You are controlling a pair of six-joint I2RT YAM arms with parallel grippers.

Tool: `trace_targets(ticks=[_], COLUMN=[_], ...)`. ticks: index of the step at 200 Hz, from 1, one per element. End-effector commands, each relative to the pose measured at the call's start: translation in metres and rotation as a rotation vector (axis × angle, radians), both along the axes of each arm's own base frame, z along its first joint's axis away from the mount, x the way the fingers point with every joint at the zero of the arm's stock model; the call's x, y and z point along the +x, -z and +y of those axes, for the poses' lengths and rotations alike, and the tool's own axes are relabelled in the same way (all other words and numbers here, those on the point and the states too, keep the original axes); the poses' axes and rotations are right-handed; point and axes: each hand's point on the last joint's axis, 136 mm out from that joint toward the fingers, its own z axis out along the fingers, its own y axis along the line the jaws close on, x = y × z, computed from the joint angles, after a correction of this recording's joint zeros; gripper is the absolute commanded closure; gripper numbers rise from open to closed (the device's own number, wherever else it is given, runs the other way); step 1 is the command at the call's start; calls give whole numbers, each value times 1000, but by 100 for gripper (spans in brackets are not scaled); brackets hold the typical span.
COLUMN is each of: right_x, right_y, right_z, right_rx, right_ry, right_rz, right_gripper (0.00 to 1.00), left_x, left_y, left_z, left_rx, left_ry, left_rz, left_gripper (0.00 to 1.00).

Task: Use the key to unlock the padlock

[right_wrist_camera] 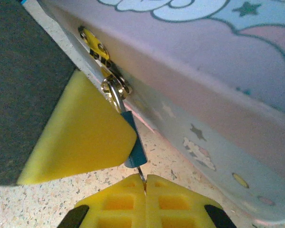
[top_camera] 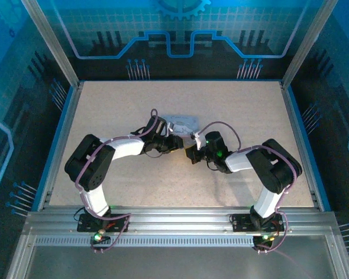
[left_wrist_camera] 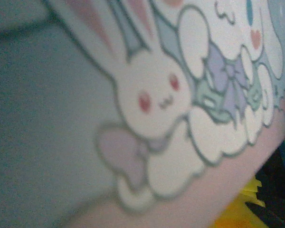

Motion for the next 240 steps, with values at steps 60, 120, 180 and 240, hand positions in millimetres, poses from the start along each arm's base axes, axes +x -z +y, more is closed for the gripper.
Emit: trace_targets(ticks=[60, 120, 180, 240], right_x=[-6, -17, -31, -39], right_y=[12, 4, -1, -13], right_z=[1, 1, 6, 12], right_rx=[-5, -9, -27, -4], right_ry=[47, 49, 57, 68], right_rz=[37, 113, 240, 380], right_gripper=[100, 100, 100, 100], left_x=[-9, -12, -28, -33], left_y=[-15, -59, -71, -64], left_z=[15, 46, 56, 55], left_rx=[15, 13, -158, -306], left_ry=[-20, -114, -267, -406], left_rz=[-22, -147, -129, -63], left_gripper=[46, 37, 37, 40])
